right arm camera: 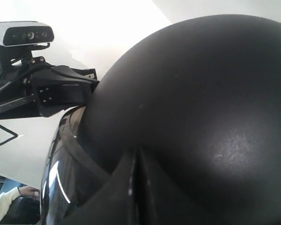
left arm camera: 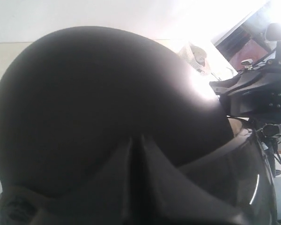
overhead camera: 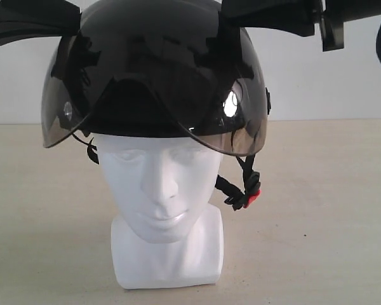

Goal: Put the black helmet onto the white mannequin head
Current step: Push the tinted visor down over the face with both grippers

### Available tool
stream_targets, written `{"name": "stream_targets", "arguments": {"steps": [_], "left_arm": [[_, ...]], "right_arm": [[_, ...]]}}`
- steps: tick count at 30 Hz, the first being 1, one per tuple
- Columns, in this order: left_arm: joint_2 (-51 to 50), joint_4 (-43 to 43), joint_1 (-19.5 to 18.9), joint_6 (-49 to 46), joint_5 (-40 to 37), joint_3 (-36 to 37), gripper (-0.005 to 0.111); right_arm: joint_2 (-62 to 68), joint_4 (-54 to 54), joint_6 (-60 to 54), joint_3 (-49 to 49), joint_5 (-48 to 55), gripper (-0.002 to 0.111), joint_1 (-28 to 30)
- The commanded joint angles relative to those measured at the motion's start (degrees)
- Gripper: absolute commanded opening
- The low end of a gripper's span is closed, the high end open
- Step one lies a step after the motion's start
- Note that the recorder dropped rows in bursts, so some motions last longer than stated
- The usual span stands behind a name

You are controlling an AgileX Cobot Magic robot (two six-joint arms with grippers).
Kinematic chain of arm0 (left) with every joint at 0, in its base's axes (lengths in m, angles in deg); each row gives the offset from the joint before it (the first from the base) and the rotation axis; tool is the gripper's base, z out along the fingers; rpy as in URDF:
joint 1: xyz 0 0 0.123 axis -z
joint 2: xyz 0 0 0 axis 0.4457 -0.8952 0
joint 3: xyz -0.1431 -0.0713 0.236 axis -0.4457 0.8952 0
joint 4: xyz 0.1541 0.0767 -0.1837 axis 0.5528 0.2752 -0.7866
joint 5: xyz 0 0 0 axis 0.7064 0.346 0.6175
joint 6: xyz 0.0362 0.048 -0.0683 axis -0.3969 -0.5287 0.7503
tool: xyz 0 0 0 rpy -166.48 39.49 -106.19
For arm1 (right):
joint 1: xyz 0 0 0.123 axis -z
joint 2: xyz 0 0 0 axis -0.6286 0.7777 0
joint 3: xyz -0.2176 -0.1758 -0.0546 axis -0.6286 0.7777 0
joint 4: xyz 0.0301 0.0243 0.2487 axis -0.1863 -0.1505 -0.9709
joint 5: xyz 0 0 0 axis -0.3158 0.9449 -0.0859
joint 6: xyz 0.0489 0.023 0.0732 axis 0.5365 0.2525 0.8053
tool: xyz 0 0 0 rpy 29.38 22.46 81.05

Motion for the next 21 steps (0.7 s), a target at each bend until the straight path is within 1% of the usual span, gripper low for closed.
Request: {"name": "stream_targets", "arguments": {"steps": [1,7,14,18,21], "left_arm": [[0.85,4.76,1.90,0.45,-7.91,1.65,0.004],[2.11,6.09,1.90,1.24,-7.91,2.99,0.004],[2.78,6.09,1.90,0.36,-7.91,8.84,0.004],[3.28,6.09,1.90,-1.13,-7.91,11.65,0.004],[3.28,6.09,1.90,-1.13,-7.91,12.27,0.004]], "right_arm": [[-1.76,2.70,0.31,2.65,1.46,0.000,-0.46],[-3.92,3.12,-0.30,6.85,0.04,0.000,-0.46],[-4.39,3.98,-0.54,7.33,-0.24,0.000,-0.67],[-4.39,6.22,0.21,7.33,-1.60,0.000,-3.64],[-4.39,9.04,1.60,7.33,-3.10,0.000,-5.85]]}}
